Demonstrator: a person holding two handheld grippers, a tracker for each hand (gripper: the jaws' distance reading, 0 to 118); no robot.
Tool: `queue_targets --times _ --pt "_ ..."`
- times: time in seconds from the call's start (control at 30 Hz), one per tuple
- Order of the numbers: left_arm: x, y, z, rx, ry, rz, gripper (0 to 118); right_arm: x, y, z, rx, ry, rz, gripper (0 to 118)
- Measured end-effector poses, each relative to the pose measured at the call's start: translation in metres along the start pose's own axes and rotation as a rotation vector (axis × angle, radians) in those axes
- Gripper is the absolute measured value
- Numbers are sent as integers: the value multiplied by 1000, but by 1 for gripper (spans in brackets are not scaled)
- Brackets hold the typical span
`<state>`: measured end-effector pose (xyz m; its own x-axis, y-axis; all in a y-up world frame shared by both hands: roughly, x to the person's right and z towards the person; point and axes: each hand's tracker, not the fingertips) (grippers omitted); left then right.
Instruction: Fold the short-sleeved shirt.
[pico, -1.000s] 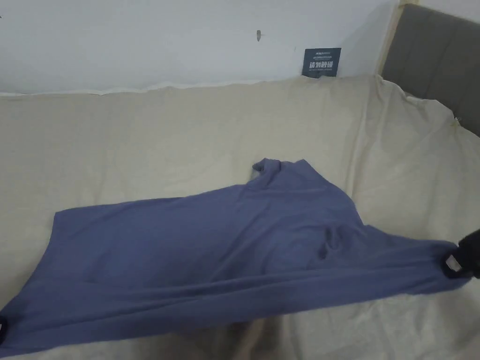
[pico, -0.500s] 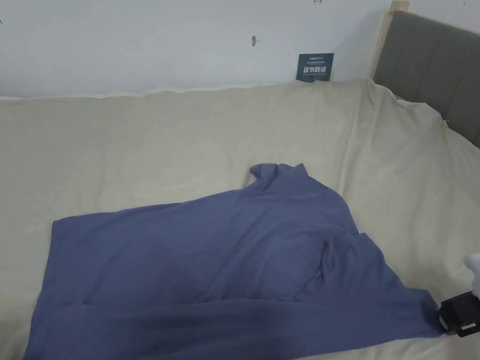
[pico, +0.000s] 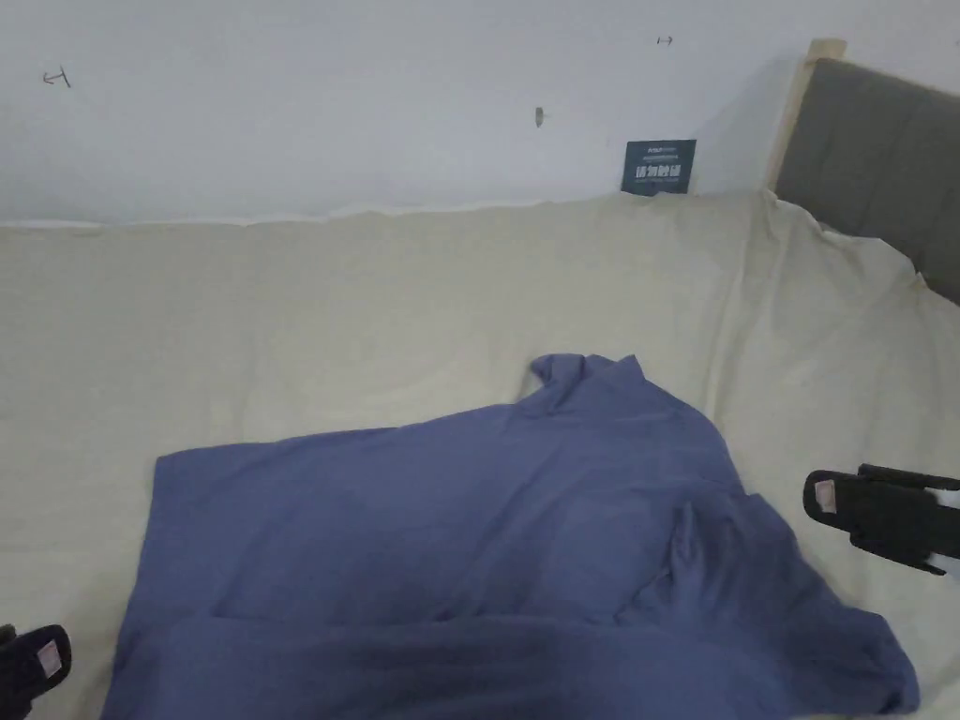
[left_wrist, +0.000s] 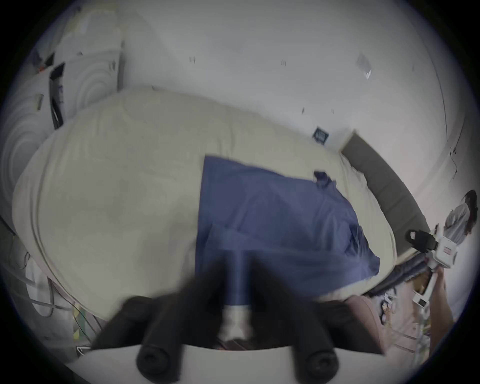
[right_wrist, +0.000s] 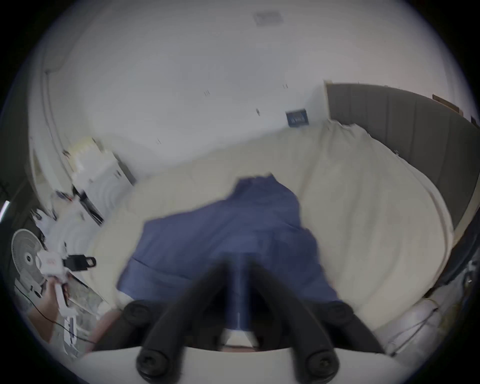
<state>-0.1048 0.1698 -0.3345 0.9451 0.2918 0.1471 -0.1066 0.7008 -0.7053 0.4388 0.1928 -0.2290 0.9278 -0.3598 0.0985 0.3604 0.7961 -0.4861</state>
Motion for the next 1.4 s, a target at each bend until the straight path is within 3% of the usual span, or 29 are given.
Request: queue_targets --times 0.17,0.3,0.4,0.53,0.57,0.6,0.63,0.67,0.7,0.73,0.87,1.0,1.1,1.13,1.17,1.2,1.23,1.4 --pt "-2 -1 14 134 -11 61 0 -33 -10 -16 160 -11 102 0" --pt "9 49 -4 175 -15 -89 0 -45 -5 -48 141 -4 60 0" --pt "7 124 -69 16 -27 -115 0 -47 2 -80 103 27 18 0" --pt "-9 193 -189 -178 8 -101 0 -48 8 -117 38 40 27 0" --pt "-11 203 -218 -217 58 -144 9 -48 9 -125 22 39 31 0" --pt "-13 211 -244 -266 93 -172 34 -48 8 -129 7 44 33 0" --pt "-12 209 -262 -291 134 -206 80 -47 8 -134 -3 49 33 0" --pt "-15 213 -284 -325 156 -235 106 -46 9 -140 -13 53 35 0" --pt "-18 214 -302 -391 156 -227 118 -46 8 -143 -23 56 40 0" --pt "-22 216 -315 -429 139 -207 118 -47 7 -146 -31 57 46 0" --pt "-29 210 -356 -549 139 -99 118 -47 7 -160 -60 73 63 0" --pt "-26 205 -365 -516 126 -64 116 -46 3 -171 -94 80 92 0" --pt "-12 196 -357 -536 111 -95 92 -43 2 -178 -112 85 93 0" --pt "-5 192 -353 -531 118 -136 92 -43 0 -177 -114 84 90 0" --pt "2 190 -352 -515 188 -215 59 -41 -2 -178 -116 84 86 0" --pt "6 185 -349 -521 162 -255 22 -40 -2 -180 -118 85 82 0" --pt "8 183 -348 -534 123 -240 8 -39 -3 -181 -120 84 77 0" --pt "4 192 -348 -500 146 -192 7 -32 8 -174 -34 75 54 0"
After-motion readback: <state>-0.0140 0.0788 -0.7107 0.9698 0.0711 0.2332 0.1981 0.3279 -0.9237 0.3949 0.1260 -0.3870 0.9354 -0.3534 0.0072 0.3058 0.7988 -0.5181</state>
